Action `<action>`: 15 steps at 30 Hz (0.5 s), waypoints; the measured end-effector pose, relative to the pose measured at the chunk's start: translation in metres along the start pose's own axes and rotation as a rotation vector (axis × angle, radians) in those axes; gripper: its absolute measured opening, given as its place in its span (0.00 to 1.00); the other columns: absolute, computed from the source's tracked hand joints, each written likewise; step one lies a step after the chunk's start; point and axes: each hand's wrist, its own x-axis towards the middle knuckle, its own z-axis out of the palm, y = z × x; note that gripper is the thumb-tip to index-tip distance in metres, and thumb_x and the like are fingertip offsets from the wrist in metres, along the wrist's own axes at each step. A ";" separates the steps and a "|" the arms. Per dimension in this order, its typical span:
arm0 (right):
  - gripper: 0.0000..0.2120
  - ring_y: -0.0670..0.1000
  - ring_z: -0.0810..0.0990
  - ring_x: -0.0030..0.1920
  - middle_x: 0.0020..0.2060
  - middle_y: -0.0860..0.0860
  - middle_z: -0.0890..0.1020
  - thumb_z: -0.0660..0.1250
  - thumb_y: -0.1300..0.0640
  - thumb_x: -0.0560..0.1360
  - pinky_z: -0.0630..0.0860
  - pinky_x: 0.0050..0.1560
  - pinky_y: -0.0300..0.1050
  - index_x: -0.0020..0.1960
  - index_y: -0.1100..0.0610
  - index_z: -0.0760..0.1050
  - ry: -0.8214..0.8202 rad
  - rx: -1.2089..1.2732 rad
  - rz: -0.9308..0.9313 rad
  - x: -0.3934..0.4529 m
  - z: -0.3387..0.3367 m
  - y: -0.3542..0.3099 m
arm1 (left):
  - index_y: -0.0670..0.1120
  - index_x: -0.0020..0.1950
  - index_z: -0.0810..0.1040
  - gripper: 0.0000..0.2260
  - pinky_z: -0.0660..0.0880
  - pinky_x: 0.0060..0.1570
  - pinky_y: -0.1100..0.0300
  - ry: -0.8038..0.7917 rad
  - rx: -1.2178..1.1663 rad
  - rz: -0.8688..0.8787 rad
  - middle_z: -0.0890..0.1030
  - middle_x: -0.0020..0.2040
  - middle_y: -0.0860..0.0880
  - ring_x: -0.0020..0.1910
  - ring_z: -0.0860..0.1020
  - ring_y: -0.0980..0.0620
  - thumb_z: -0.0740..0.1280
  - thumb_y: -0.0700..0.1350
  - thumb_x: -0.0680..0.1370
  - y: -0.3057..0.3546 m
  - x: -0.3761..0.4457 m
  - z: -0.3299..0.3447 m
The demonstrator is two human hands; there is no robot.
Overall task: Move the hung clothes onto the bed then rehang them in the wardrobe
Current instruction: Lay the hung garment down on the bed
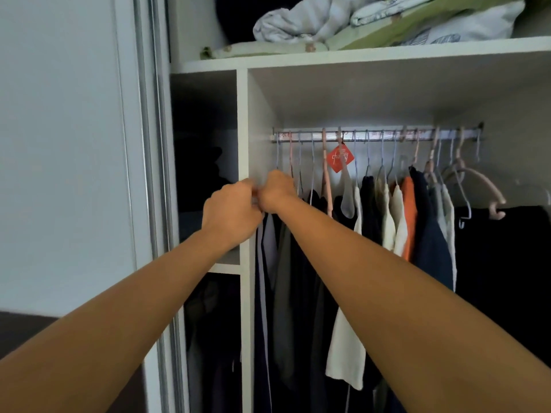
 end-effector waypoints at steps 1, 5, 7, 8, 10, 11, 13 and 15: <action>0.08 0.55 0.77 0.47 0.42 0.55 0.75 0.69 0.58 0.78 0.72 0.34 0.41 0.45 0.63 0.75 -0.027 -0.014 0.024 0.005 0.001 0.000 | 0.46 0.56 0.77 0.11 0.76 0.39 0.52 0.011 -0.044 -0.020 0.81 0.44 0.47 0.43 0.79 0.45 0.65 0.40 0.75 -0.003 0.001 0.001; 0.12 0.57 0.79 0.58 0.56 0.59 0.79 0.66 0.62 0.78 0.72 0.45 0.39 0.60 0.66 0.74 -0.048 -0.075 0.117 0.011 0.006 -0.002 | 0.48 0.54 0.76 0.08 0.74 0.36 0.55 0.047 -0.120 -0.030 0.80 0.39 0.50 0.40 0.79 0.47 0.65 0.42 0.76 -0.013 0.004 0.008; 0.11 0.57 0.79 0.58 0.58 0.60 0.79 0.66 0.63 0.78 0.71 0.44 0.39 0.59 0.66 0.75 0.007 -0.055 0.133 0.016 0.011 0.000 | 0.49 0.53 0.77 0.07 0.75 0.38 0.54 0.061 -0.137 -0.026 0.79 0.38 0.52 0.40 0.79 0.48 0.65 0.42 0.76 -0.016 0.004 0.009; 0.10 0.57 0.80 0.58 0.58 0.60 0.79 0.65 0.64 0.78 0.71 0.43 0.39 0.59 0.65 0.75 0.029 -0.039 0.145 0.016 0.014 -0.001 | 0.50 0.52 0.77 0.06 0.75 0.39 0.54 0.068 -0.154 -0.024 0.78 0.36 0.54 0.40 0.79 0.49 0.65 0.41 0.76 -0.017 0.004 0.009; 0.10 0.57 0.80 0.57 0.57 0.60 0.80 0.65 0.64 0.78 0.71 0.43 0.40 0.58 0.66 0.75 0.026 -0.001 0.186 0.017 0.017 -0.001 | 0.50 0.52 0.77 0.06 0.74 0.39 0.55 0.073 -0.154 -0.003 0.77 0.36 0.55 0.40 0.78 0.49 0.65 0.42 0.77 -0.019 0.004 0.009; 0.10 0.57 0.80 0.56 0.57 0.59 0.80 0.66 0.63 0.78 0.71 0.42 0.41 0.58 0.65 0.75 0.031 0.024 0.205 0.019 0.019 0.000 | 0.50 0.53 0.76 0.06 0.74 0.39 0.55 0.067 -0.137 0.009 0.78 0.38 0.54 0.41 0.78 0.48 0.65 0.43 0.77 -0.019 0.003 0.009; 0.07 0.57 0.80 0.56 0.56 0.58 0.80 0.65 0.64 0.78 0.71 0.42 0.42 0.55 0.64 0.75 0.072 0.041 0.243 0.020 0.017 0.001 | 0.50 0.55 0.75 0.07 0.75 0.42 0.52 0.061 -0.124 0.014 0.80 0.41 0.51 0.42 0.79 0.48 0.64 0.46 0.78 -0.020 0.002 0.009; 0.05 0.56 0.80 0.57 0.57 0.58 0.80 0.64 0.65 0.78 0.72 0.43 0.41 0.53 0.64 0.75 0.093 0.003 0.278 0.023 0.012 0.003 | 0.50 0.54 0.73 0.06 0.76 0.44 0.50 0.052 -0.151 -0.001 0.81 0.43 0.50 0.42 0.79 0.47 0.64 0.47 0.77 -0.022 0.002 0.008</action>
